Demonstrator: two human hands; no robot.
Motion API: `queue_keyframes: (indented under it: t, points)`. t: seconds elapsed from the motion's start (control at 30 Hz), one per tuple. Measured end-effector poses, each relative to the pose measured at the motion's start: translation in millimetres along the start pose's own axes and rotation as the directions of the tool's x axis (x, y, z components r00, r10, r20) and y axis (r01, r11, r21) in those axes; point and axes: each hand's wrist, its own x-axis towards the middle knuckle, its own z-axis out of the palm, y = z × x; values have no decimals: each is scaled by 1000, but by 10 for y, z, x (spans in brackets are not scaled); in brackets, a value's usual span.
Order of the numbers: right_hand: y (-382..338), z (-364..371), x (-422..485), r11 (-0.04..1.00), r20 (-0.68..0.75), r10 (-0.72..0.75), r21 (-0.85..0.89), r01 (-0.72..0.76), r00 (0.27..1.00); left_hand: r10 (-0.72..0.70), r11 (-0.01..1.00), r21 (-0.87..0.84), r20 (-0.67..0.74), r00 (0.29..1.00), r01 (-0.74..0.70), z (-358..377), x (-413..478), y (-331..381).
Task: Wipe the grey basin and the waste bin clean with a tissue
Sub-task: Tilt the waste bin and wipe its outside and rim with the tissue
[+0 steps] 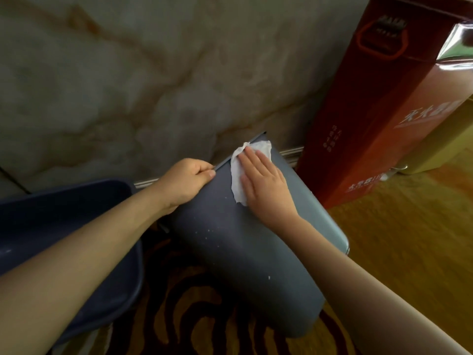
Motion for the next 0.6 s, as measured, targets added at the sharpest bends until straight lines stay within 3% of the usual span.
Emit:
queue_keyframes:
  t: [0.13, 0.2, 0.3, 0.43, 0.6]
  points:
    - [42, 77, -26, 996, 16, 67, -64, -66, 998, 27, 999, -30, -20, 999, -28, 60, 44, -47]
    - [162, 84, -36, 981, 13, 180, -74, -178, 984, 28, 999, -41, -33, 999, -29, 86, 78, -73]
    - [403, 74, -177, 923, 53, 381, -69, -378, 923, -18, 996, -93, -36, 999, 15, 106, 109, -118]
    - [653, 70, -576, 851, 56, 525, -34, -524, 849, -75, 984, -162, -37, 997, 68, 83, 120, -190]
    - [879, -30, -864, 772, -143, 629, 4, -635, 764, -114, 962, -248, 16, 993, 115, 69, 116, -157]
